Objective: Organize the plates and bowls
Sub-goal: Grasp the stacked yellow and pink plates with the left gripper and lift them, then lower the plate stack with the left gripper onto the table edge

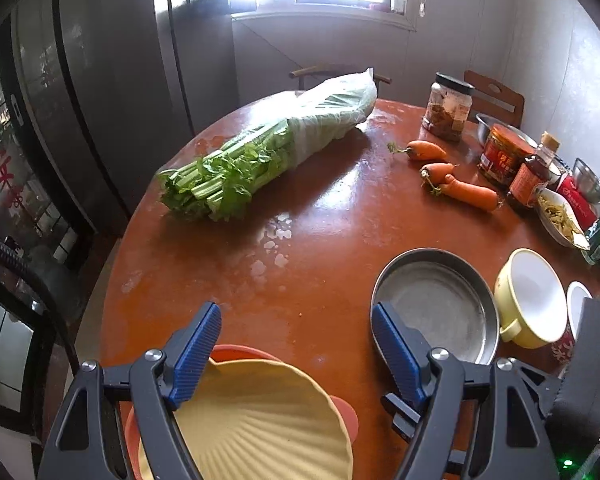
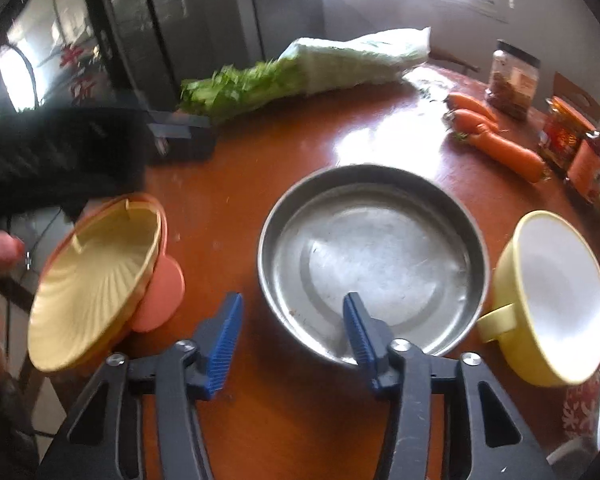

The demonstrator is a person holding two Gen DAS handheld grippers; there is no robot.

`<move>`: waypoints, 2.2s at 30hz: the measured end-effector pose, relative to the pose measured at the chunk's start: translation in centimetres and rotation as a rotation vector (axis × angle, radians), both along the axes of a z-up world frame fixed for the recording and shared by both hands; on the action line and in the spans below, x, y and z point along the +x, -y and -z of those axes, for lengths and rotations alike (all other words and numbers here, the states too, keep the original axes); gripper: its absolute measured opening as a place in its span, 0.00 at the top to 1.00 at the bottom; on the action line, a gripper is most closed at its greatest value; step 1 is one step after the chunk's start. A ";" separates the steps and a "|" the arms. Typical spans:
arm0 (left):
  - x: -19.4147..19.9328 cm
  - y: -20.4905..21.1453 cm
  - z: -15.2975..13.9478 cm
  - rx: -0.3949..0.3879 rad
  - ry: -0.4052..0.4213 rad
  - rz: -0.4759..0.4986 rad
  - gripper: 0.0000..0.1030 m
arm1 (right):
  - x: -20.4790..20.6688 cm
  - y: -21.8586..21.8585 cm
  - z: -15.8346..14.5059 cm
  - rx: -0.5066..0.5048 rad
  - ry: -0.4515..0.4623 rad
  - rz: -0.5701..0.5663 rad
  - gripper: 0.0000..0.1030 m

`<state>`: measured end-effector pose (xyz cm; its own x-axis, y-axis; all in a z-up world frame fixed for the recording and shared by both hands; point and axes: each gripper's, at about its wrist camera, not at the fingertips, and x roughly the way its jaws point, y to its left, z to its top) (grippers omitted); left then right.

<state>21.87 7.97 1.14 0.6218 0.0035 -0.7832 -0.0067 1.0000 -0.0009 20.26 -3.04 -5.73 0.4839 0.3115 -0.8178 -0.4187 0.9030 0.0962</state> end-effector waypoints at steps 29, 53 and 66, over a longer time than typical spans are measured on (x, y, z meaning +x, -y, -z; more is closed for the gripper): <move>-13.7 0.1 0.4 0.000 0.072 0.000 0.26 | -12.9 1.6 -0.1 0.015 -0.012 -0.218 0.55; -14.8 4.9 3.4 0.028 0.092 0.077 0.26 | -16.1 9.3 -1.8 0.131 0.050 0.041 0.50; -16.6 5.8 4.2 0.048 0.065 0.090 0.27 | -12.9 8.5 -2.3 0.010 0.090 0.130 0.50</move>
